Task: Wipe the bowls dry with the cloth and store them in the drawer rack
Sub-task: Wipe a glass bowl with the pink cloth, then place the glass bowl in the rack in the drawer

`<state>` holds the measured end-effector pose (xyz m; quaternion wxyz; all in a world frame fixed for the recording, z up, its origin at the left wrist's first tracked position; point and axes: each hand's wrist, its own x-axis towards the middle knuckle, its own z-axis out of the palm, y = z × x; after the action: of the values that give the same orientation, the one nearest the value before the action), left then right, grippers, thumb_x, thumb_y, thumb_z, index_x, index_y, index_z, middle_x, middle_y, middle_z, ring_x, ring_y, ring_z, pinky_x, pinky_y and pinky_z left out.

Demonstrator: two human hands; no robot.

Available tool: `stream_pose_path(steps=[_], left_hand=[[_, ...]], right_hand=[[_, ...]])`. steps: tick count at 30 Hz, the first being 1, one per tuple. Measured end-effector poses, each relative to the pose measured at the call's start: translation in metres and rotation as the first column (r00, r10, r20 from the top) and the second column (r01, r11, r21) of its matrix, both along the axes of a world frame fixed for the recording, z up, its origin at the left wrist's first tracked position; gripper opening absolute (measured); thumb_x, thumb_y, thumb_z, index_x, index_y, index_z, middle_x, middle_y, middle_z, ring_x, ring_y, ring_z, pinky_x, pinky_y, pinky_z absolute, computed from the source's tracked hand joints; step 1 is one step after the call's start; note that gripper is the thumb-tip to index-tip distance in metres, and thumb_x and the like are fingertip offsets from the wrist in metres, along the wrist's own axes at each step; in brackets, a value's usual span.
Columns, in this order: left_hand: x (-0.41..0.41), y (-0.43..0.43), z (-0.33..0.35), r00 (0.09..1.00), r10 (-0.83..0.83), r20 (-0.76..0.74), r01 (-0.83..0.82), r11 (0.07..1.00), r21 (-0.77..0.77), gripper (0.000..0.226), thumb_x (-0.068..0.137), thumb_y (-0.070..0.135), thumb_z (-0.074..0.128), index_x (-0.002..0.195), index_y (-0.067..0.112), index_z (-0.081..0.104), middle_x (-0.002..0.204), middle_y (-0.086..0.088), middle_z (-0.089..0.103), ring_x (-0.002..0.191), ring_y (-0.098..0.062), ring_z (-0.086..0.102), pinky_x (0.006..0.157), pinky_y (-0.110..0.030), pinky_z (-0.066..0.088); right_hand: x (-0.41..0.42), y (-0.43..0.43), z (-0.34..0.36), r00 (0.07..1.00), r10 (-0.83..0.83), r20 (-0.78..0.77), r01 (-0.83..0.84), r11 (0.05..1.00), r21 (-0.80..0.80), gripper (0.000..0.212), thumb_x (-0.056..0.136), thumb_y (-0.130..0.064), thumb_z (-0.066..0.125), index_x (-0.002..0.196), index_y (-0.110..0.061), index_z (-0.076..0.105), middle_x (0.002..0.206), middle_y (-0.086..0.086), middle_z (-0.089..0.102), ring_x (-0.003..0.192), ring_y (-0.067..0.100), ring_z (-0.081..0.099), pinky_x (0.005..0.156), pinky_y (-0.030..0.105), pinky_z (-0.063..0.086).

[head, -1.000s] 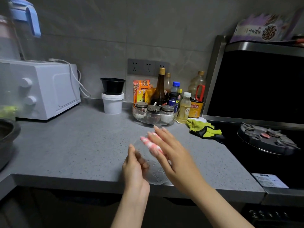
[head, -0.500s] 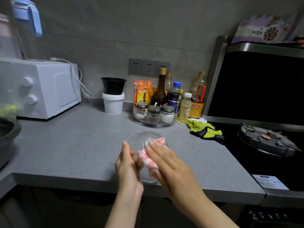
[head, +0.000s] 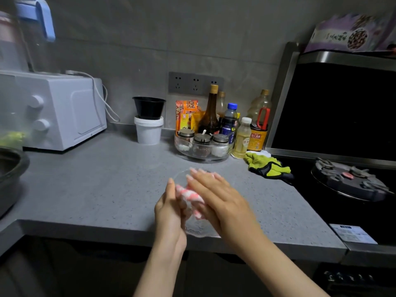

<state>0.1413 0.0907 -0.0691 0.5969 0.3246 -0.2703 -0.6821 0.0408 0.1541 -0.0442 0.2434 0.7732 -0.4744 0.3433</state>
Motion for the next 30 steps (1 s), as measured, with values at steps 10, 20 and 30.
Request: stream_pose_path(steps=[10,20,30], left_hand=[[0.035,-0.005,0.009,0.971,0.209,0.119,-0.204,0.977,-0.059,0.037,0.094,0.041,0.052,0.066,0.019,0.041,0.044,0.012,0.031,0.036,-0.002,0.029,0.036,-0.013,0.028],[-0.005,0.025,0.012,0.976,0.059,0.212,-0.031,0.990,-0.134,0.040,0.092,0.043,0.053,0.064,0.018,0.040,0.049,0.010,0.030,0.040,-0.003,0.029,0.038,-0.013,0.029],[-0.126,0.122,0.014,0.813,-0.483,0.326,0.571,0.770,-0.284,0.039,0.089,0.039,0.058,0.060,0.020,0.040,0.047,0.008,0.027,0.038,-0.005,0.023,0.037,-0.014,0.023]], right_hand=[[-0.050,-0.021,0.025,0.849,-0.337,0.408,0.110,0.867,0.486,0.046,0.090,-0.055,0.036,0.112,-0.023,0.060,0.099,-0.012,0.066,0.085,-0.004,0.061,0.076,0.024,0.053],[-0.085,0.037,0.033,0.592,-0.410,0.694,-0.195,0.762,0.617,0.065,0.077,-0.065,0.041,0.134,-0.035,0.048,0.139,-0.016,0.045,0.130,0.004,0.040,0.112,0.032,0.030],[-0.178,0.154,0.031,0.356,-0.463,0.811,-0.485,0.650,0.584,0.052,0.089,-0.054,0.049,0.127,-0.019,0.059,0.127,0.008,0.061,0.118,0.025,0.058,0.100,0.046,0.044]])
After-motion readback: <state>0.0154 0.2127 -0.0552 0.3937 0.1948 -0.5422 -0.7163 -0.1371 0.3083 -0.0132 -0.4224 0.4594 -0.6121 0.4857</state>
